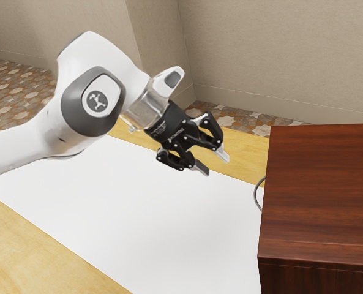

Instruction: Pull the drawer handle with one arm to open the drawer

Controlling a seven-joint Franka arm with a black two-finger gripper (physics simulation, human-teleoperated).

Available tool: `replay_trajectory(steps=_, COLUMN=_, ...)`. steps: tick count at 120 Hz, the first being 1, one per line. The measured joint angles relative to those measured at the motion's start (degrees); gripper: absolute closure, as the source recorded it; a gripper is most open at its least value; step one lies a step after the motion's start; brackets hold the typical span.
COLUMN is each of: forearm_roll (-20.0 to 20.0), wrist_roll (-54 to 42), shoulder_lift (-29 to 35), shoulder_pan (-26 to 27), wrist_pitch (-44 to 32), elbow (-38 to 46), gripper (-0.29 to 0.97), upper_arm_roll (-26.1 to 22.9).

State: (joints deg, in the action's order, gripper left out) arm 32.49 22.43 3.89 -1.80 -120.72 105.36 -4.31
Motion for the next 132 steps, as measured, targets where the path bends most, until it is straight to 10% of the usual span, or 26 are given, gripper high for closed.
replay_trajectory(steps=132, forearm_roll=5.8, wrist_roll=-7.6, shoulder_lift=-2.2, shoulder_pan=0.8, wrist_pitch=-2.9, elbow=2.6, gripper=0.47, upper_arm_roll=-3.3)
